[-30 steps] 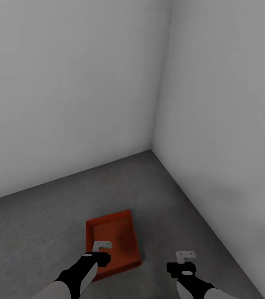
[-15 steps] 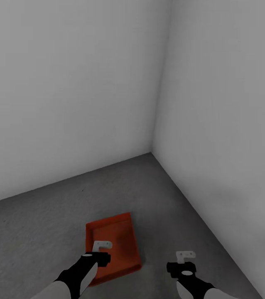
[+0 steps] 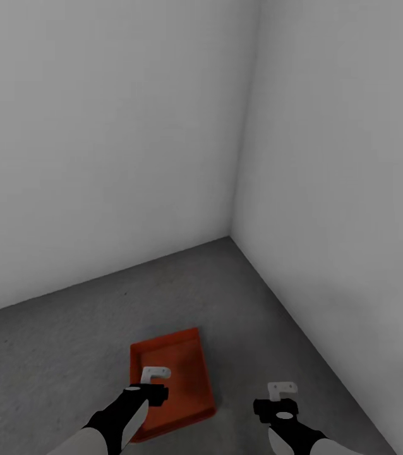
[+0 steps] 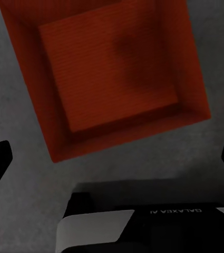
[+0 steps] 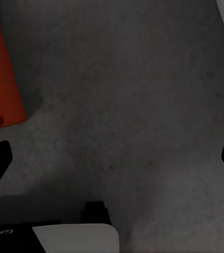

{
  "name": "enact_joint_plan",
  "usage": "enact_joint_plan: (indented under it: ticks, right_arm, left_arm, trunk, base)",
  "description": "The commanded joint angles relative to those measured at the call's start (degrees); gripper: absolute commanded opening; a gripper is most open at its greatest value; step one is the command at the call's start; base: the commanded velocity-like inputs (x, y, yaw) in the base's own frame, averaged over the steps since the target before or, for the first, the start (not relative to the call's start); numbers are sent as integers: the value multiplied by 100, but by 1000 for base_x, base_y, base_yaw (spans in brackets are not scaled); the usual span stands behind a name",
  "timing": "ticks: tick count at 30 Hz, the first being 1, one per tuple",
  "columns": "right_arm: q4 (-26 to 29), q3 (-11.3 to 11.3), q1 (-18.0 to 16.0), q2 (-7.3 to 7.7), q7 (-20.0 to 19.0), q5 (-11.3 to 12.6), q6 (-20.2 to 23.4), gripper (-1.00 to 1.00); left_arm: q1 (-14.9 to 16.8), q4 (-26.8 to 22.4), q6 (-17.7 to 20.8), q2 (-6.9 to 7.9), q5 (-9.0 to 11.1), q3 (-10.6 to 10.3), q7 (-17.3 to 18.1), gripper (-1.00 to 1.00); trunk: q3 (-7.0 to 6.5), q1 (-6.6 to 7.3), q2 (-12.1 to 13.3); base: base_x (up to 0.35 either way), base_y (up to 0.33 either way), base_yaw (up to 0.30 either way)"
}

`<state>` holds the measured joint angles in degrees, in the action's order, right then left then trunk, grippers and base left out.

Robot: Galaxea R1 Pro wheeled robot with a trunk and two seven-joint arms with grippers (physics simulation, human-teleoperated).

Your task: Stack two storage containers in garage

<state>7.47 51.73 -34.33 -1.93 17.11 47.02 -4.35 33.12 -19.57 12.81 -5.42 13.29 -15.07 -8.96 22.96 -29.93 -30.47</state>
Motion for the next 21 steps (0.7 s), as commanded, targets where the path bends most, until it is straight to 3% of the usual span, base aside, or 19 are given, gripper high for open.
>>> enact_joint_plan:
  ticks: [1,17,20,21]
  right_arm:
    - [0,47,-4,0,20,61,-22,100]
    - [-56,54,3,-50,9,66,-22,100]
    - [-106,63,7,-84,-6,86,-14,100]
    - [-128,64,-11,-92,-9,96,-3,100]
  left_arm:
    - [4,-14,29,5,59,-49,-44,100]
    - [3,45,107,4,91,-49,-5,100]
    - [3,556,90,5,116,-45,-3,100]
    - [2,1094,42,-7,119,-44,-10,100]
  trunk:
    - [-2,-2,-7]
    - [-145,-2,-7]
    - [-172,-2,-7]
    - [-181,-2,-7]
  base:
    - [0,0,0]
    - [0,0,0]
    - [0,0,0]
    - [0,0,0]
